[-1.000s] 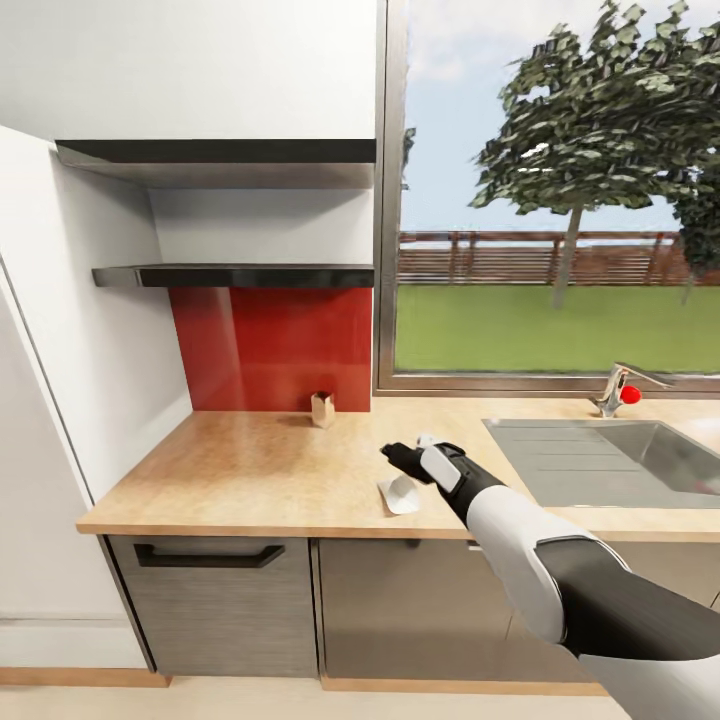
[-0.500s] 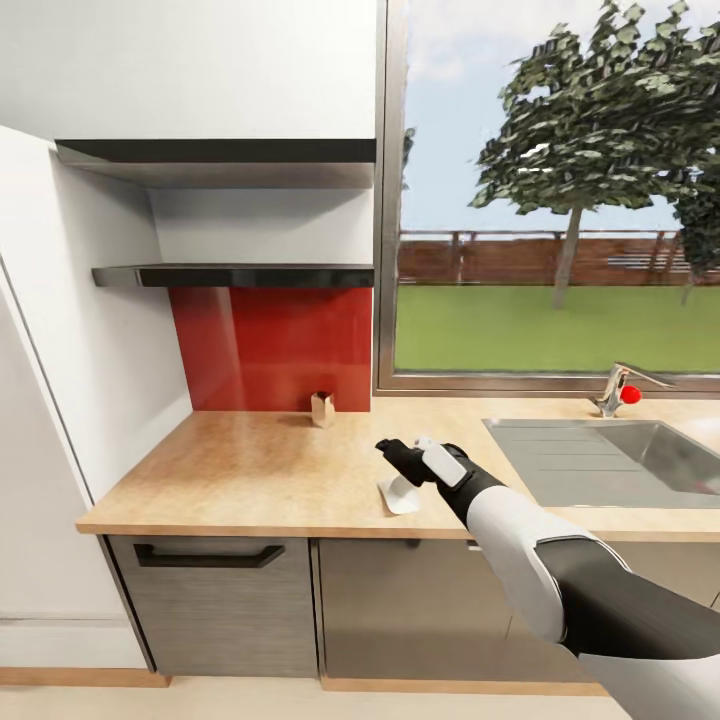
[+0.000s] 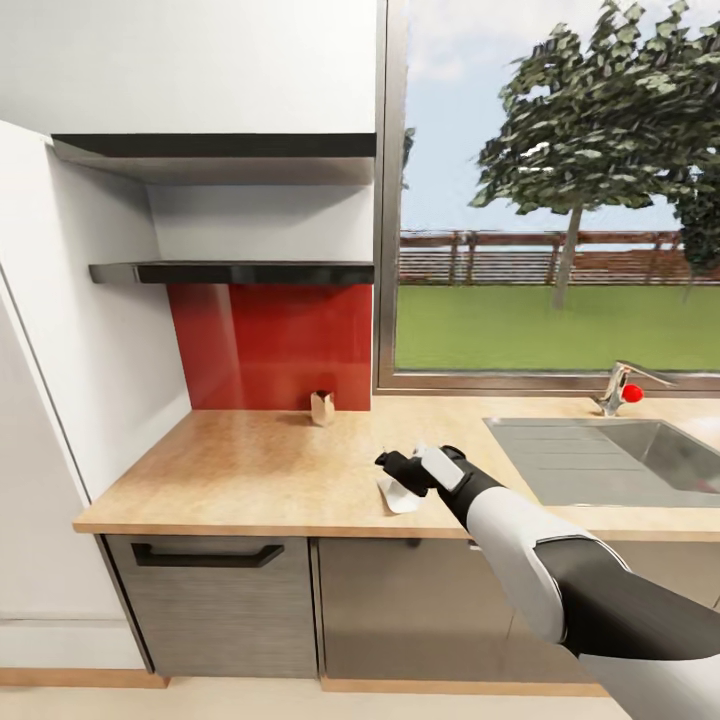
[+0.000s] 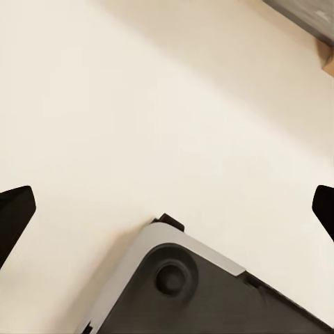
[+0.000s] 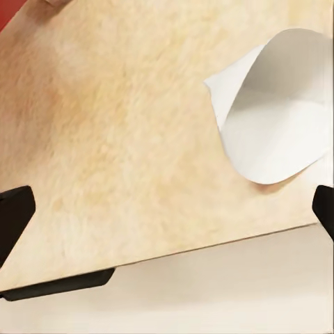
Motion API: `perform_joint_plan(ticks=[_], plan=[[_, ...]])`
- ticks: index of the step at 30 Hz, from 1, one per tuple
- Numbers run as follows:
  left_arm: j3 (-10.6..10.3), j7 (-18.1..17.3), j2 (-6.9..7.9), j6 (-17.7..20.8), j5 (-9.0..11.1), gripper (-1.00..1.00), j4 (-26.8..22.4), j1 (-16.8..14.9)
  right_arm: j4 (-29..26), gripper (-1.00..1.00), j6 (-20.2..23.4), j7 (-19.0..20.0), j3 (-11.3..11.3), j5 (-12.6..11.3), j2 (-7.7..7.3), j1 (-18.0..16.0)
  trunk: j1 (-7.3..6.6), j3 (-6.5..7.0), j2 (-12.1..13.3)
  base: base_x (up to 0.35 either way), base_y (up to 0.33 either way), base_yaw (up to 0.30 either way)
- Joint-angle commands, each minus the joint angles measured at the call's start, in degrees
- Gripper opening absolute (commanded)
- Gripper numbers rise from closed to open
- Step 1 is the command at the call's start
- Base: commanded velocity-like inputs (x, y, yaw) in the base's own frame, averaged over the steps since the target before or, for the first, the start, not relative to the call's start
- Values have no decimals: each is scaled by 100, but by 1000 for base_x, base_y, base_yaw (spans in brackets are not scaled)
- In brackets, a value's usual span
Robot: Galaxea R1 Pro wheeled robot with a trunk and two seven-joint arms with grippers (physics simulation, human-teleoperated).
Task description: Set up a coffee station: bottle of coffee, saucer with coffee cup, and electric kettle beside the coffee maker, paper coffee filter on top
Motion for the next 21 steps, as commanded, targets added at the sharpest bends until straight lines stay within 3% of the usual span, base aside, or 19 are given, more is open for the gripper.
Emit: perform_joint_plan(ticks=[1,5,21], plan=[[-41,-19,3,-10,62,100,-5,4,-13,100,31,-70,22,44,0,2,24,-19,-44,0,0,0],[-36,-19,8,-8,69,100,-5,4,-12,100,48,-109,29,182,0,3,112,-90,-205,0,0,0],[-32,-19,15,-8,80,100,-5,4,-12,100,-2,-121,34,240,0,1,463,-378,-846,0,0,0]])
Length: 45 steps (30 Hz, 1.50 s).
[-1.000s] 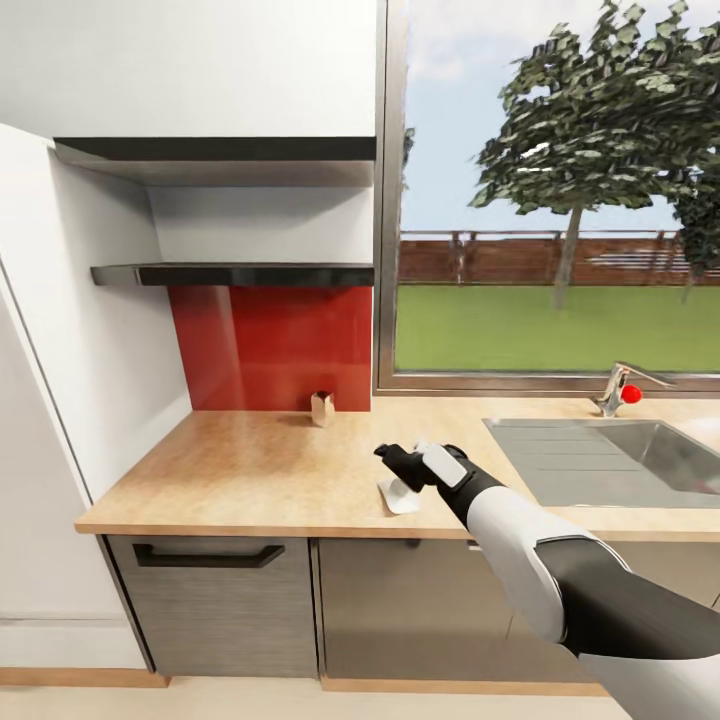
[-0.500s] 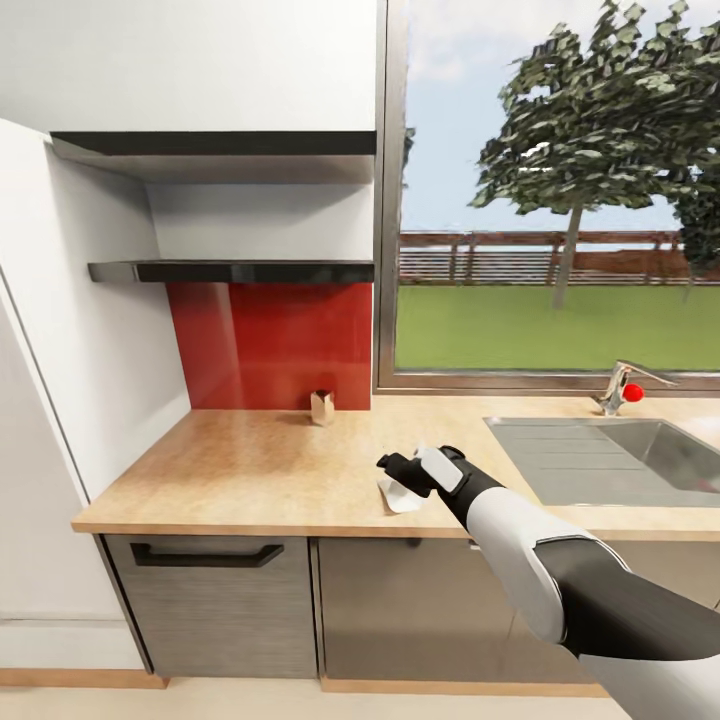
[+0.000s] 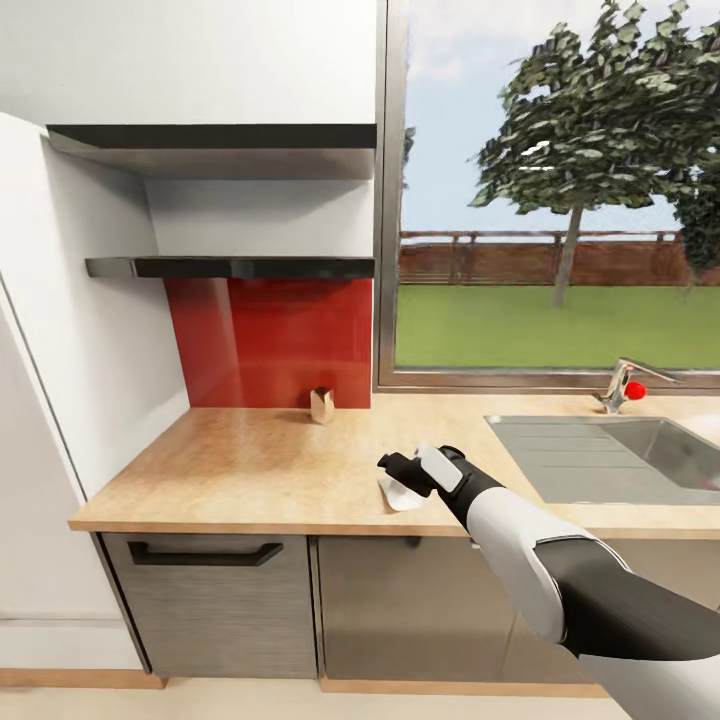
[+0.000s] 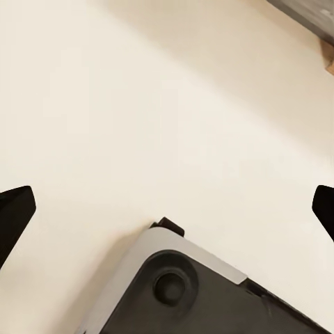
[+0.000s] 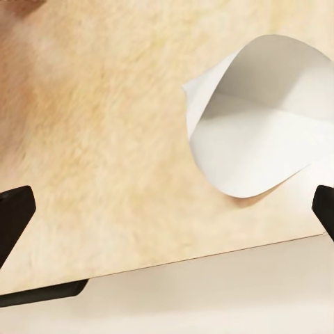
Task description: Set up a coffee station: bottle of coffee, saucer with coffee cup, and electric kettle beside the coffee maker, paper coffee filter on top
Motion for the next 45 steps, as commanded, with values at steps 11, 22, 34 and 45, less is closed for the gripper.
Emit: perform_joint_plan(ticks=[11,22,34,45], plan=[[-41,-19,9,-12,63,100,-7,1,-18,100,7,-44,22,180,0,-2,244,-207,-451,0,0,0],[-39,-19,9,-12,63,100,-7,1,-80,100,2,-74,22,441,0,-2,486,-405,-892,0,0,0],[-34,-19,9,-12,63,100,-7,1,-109,100,9,-105,30,862,0,-5,749,-620,-1373,0,0,0],[-1,-92,84,32,282,100,-7,1,-110,100,10,-105,30,949,0,-4,991,-818,-1815,0,0,0]])
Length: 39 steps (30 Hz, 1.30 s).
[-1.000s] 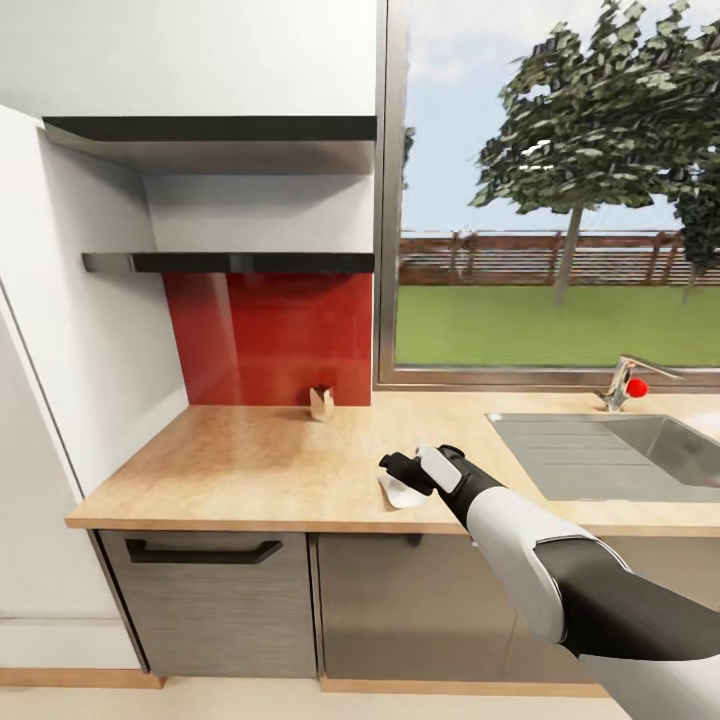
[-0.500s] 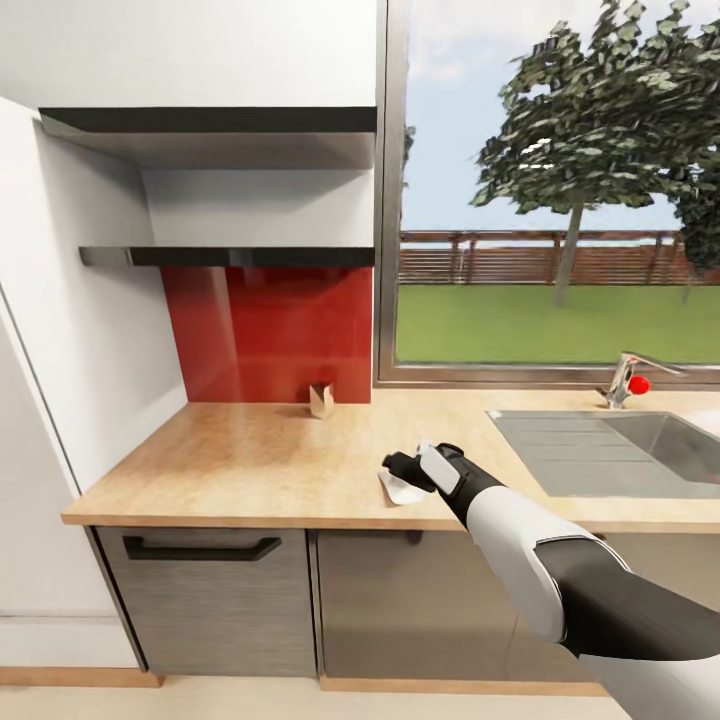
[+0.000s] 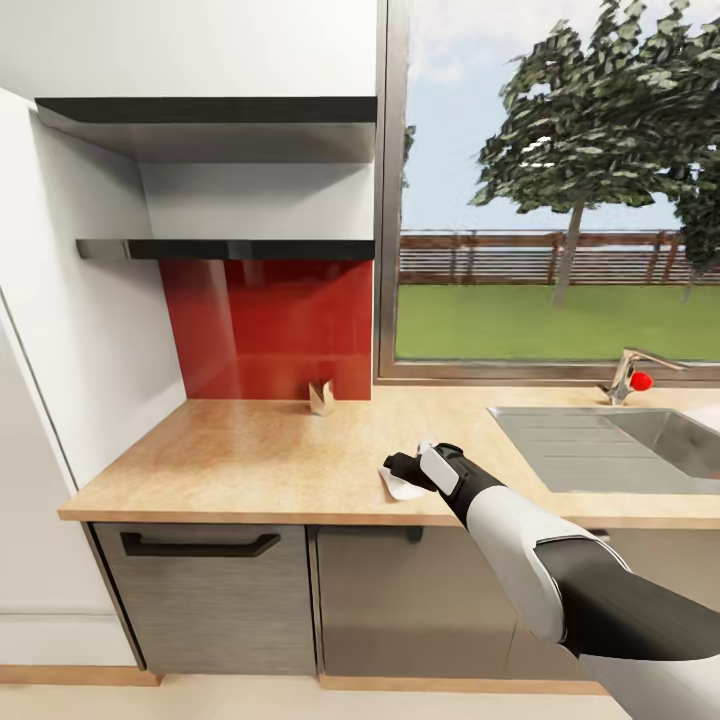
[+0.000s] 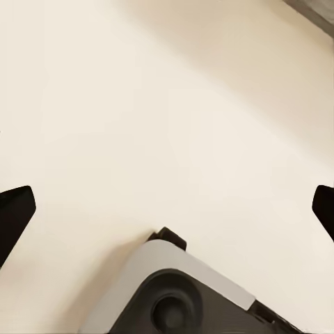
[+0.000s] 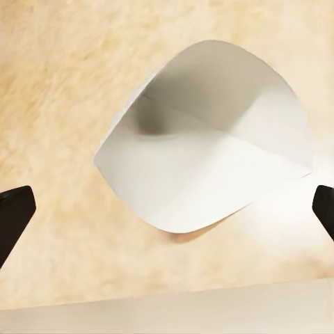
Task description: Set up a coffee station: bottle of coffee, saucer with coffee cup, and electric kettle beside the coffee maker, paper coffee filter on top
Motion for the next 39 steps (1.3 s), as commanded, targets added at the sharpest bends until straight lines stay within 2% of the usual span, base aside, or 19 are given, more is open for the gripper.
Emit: perform_joint_plan(ticks=[1,4,9,12,14,19,28,39], plan=[[-37,-36,24,-6,118,100,-7,1,-13,100,25,-41,23,-46,0,-1,24,-25,-47,0,0,0],[18,-217,125,29,439,100,-4,0,-13,100,25,-41,23,-43,0,-2,89,-79,-167,0,0,0],[85,-1020,374,335,1307,100,144,1,-13,100,25,-41,23,-41,0,0,199,-169,-368,0,0,0],[91,-1325,471,477,1638,100,236,1,-13,100,25,-41,23,-41,0,0,243,-205,-448,0,0,0],[90,-1449,507,512,1779,100,269,1,-13,100,25,-41,23,-41,0,-1,243,-205,-448,0,0,0],[89,-1552,530,530,1896,100,296,1,-13,100,28,-41,23,-41,0,-6,243,-205,-448,0,0,0],[74,-1585,529,508,1910,100,302,2,-13,100,34,-41,23,75,0,-6,243,-205,-448,9,49,0],[72,-1584,511,504,1901,100,308,2,-13,100,34,-41,20,99,0,-5,243,-205,-448,25,66,0]])
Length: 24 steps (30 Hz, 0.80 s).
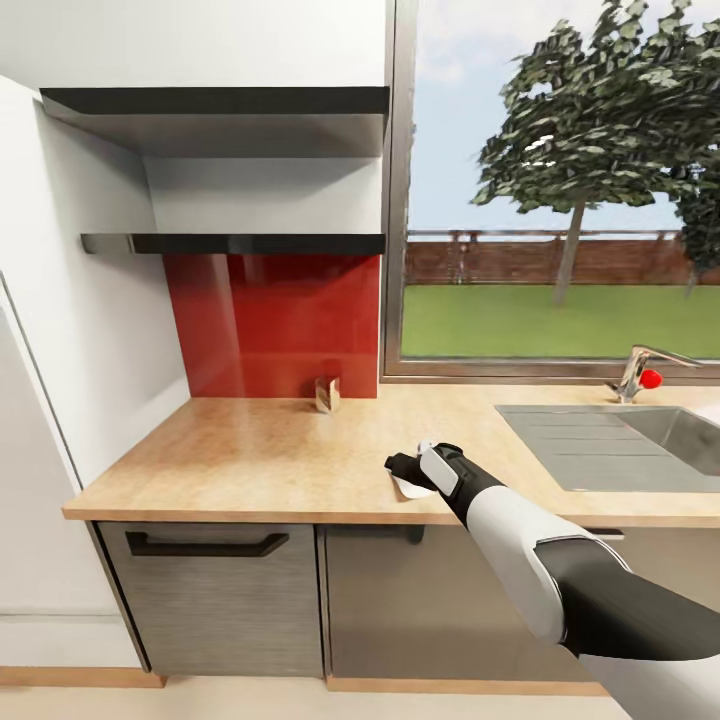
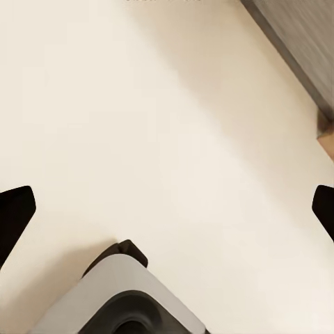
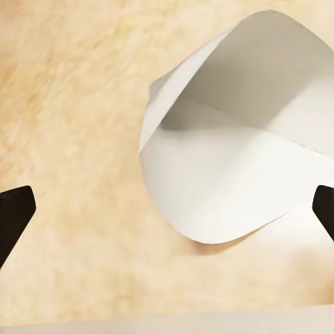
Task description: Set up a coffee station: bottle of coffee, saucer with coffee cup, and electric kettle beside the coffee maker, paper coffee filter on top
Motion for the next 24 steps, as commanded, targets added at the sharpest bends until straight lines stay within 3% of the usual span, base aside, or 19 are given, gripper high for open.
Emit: perform_joint_plan(ticks=[1,24], plan=[[-49,-12,2,-15,60,100,-7,2,-12,100,25,-40,21,-47,1,-1,1,-6,-5,2,6,0],[-70,44,-8,-117,44,100,5,2,-12,100,25,-40,24,-44,1,-1,1,-6,-5,64,43,0]])
